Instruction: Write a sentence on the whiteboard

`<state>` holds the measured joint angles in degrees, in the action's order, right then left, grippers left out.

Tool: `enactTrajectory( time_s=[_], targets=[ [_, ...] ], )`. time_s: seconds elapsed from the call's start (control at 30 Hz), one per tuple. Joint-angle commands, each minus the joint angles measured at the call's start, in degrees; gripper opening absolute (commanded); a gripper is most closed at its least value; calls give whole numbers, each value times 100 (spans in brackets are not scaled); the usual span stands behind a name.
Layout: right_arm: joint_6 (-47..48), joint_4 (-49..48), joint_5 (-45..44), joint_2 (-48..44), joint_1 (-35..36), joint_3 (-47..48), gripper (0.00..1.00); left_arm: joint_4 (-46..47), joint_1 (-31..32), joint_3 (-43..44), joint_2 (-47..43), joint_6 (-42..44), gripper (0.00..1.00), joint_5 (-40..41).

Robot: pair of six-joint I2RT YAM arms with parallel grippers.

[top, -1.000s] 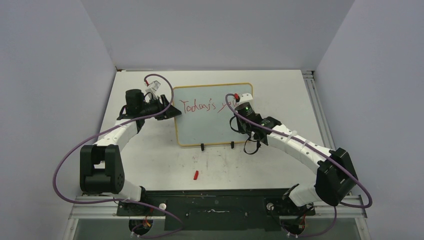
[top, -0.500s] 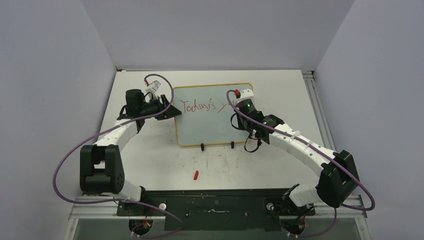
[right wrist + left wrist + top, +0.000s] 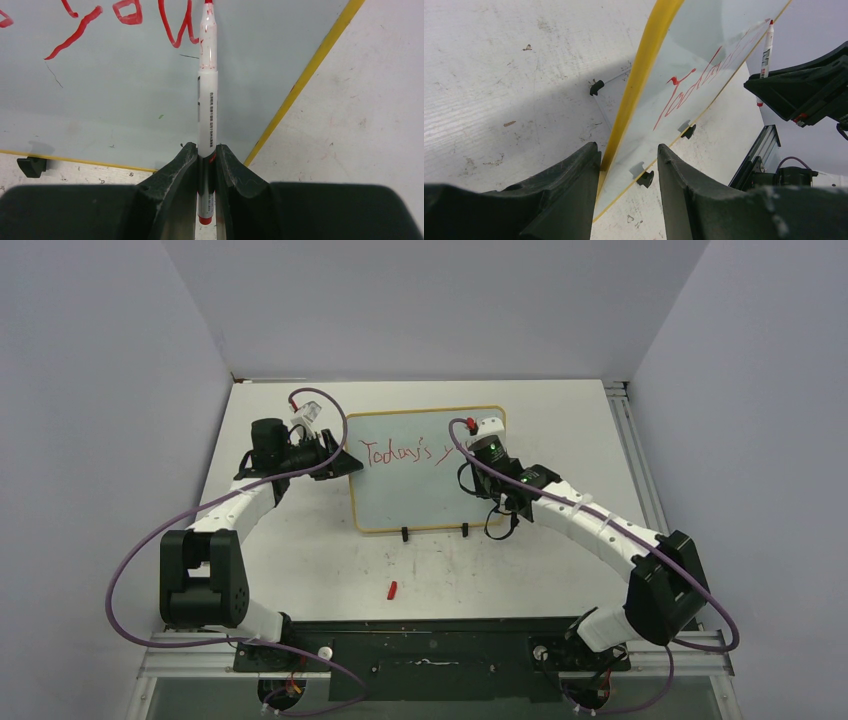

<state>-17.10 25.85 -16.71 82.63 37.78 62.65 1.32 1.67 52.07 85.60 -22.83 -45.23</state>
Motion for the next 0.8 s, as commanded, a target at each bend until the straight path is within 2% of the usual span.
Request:
enactTrajectory(
  time_s=[0.0,0.77],
  targets=[
    [66,-24,-102,54,-68,272,5,136,61,57,-270,53,43,-229],
    [-103,87,-14,-45,-143,10,5,131,61,54,-293,42,43,-240]
  ],
)
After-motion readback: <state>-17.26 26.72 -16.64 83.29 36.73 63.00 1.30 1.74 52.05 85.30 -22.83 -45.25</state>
